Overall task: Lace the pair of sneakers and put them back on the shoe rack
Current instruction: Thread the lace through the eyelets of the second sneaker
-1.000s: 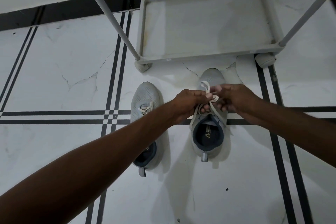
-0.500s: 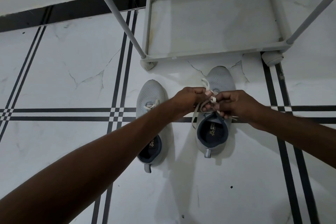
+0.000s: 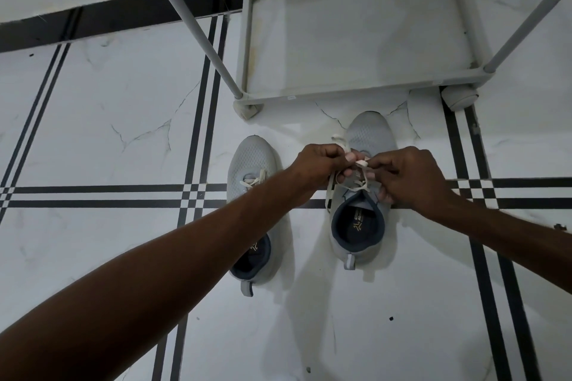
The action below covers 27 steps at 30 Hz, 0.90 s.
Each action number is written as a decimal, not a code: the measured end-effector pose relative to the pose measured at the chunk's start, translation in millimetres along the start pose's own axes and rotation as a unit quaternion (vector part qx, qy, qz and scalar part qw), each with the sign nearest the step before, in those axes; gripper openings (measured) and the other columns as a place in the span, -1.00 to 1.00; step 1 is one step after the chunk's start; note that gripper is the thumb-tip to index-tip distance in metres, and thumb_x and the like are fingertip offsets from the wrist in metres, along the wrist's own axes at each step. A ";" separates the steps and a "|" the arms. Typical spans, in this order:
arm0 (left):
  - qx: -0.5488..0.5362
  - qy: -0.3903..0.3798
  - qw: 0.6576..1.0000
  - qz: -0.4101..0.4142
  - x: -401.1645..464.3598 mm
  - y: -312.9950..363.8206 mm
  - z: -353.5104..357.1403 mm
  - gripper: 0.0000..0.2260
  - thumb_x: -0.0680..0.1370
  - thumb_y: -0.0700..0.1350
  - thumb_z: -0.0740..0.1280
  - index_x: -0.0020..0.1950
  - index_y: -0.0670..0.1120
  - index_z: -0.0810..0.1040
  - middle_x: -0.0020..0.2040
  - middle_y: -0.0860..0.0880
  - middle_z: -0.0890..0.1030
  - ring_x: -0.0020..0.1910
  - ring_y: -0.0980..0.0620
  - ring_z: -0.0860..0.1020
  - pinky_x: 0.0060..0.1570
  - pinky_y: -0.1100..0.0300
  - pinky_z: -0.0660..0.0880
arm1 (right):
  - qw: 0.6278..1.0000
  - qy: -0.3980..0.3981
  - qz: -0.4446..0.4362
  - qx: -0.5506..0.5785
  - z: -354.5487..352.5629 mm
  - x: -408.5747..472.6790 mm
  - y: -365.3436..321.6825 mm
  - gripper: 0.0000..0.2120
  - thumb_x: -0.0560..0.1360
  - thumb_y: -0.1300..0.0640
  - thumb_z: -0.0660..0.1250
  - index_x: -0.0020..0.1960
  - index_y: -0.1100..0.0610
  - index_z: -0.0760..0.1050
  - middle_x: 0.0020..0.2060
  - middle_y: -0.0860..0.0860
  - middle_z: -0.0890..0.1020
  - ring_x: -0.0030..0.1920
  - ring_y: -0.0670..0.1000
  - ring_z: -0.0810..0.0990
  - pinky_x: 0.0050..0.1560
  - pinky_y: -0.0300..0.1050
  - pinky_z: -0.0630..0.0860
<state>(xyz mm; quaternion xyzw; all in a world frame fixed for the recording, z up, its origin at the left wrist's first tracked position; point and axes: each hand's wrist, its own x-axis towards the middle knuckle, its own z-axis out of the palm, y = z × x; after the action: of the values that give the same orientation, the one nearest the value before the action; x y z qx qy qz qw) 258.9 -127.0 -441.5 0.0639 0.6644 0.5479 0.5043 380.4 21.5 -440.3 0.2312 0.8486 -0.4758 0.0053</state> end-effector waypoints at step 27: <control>0.527 0.084 0.766 0.358 -10.7 -12.8 17.6 -0.68 0.47 -0.05 0.20 -0.07 -0.09 0.73 -0.09 -0.09 0.62 -0.25 -0.09 0.62 -0.30 0.08 0.50 | 0.888 -0.192 0.246 0.336 -11.8 18.8 4.4 -0.78 0.61 0.35 0.18 0.14 0.31 0.58 -0.30 0.18 0.70 -0.41 -0.01 0.64 -0.40 -0.22 0.60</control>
<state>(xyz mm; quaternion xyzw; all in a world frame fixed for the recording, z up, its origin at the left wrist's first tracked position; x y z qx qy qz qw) 283.1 -127.1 -443.3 0.5069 0.8170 0.2558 0.1007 367.9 40.2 -441.7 0.3247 0.5360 -0.7511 0.2076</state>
